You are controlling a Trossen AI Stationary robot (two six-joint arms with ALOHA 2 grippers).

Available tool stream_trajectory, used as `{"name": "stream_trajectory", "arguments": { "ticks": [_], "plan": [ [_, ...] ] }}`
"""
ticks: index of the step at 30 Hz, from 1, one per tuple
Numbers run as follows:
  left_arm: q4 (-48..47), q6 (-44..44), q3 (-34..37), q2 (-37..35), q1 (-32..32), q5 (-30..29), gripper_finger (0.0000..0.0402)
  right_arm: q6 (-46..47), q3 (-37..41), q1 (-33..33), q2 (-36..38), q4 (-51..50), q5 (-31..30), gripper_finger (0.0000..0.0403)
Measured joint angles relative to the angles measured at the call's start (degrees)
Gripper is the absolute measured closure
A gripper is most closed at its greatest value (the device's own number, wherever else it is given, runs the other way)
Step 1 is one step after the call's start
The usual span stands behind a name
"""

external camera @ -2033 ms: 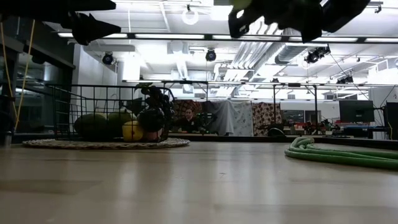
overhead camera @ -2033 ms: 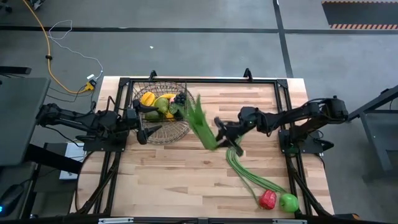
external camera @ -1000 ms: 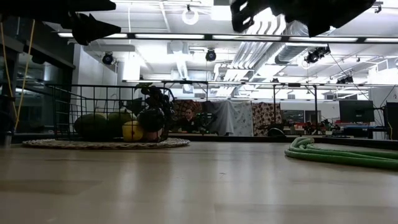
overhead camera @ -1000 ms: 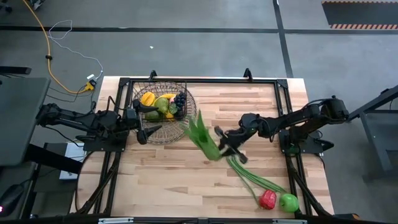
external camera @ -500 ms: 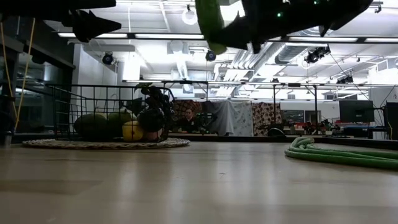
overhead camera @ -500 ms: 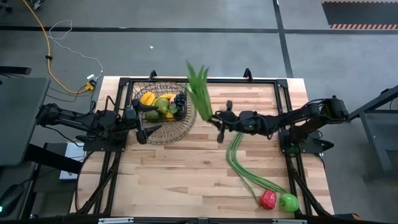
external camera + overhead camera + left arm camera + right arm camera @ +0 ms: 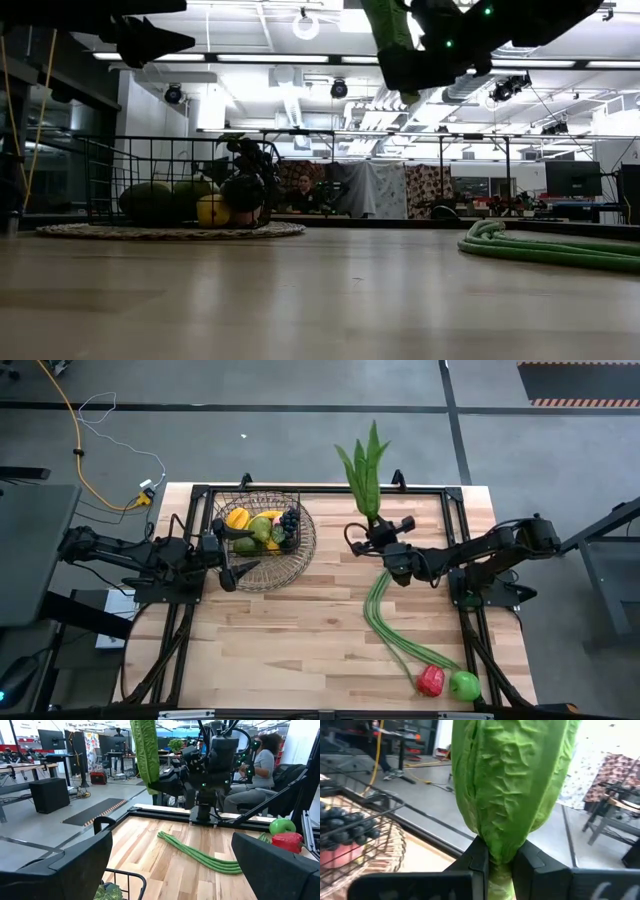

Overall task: Build produce basket
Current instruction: Put the green leaf lettuce into the wire basket

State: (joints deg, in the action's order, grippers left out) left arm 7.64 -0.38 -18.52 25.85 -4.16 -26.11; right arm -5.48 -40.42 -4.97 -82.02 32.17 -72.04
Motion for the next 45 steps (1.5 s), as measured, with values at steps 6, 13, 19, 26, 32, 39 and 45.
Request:
{"name": "stream_trajectory", "arguments": {
  "ticks": [6,13,19,26,32,39,45],
  "plan": [
    [-0.02,0.00,0.00,0.00,0.00,0.00,0.0002,0.02,0.00,0.09,0.00,0.02,-0.83,0.0369],
    [-0.03,-0.16,0.00,0.00,0.00,0.00,0.0002,2.99,0.00,2.74,0.00,-0.39,25.64,0.0369],
    [-0.05,-1.84,0.00,-0.12,-0.01,4.47,0.0002,10.77,-4.15,11.07,-2.59,-7.43,41.66,0.0369],
    [1.45,-1.96,0.00,-0.78,-0.02,9.43,0.0002,0.80,-23.40,17.11,-13.23,-22.46,57.67,0.0369],
    [1.20,-1.95,0.00,-1.11,-0.02,9.46,0.0002,-8.93,-43.24,20.65,-26.39,-36.04,66.96,0.0369],
    [1.17,-0.72,0.00,-1.14,-0.02,9.46,0.0002,-16.34,-60.67,24.15,-38.13,-43.11,74.66,0.0369],
    [1.18,-0.48,0.00,-1.14,0.00,9.46,0.0002,-18.99,-71.58,25.85,-45.88,-49.67,77.80,0.0369]
  ]
}}
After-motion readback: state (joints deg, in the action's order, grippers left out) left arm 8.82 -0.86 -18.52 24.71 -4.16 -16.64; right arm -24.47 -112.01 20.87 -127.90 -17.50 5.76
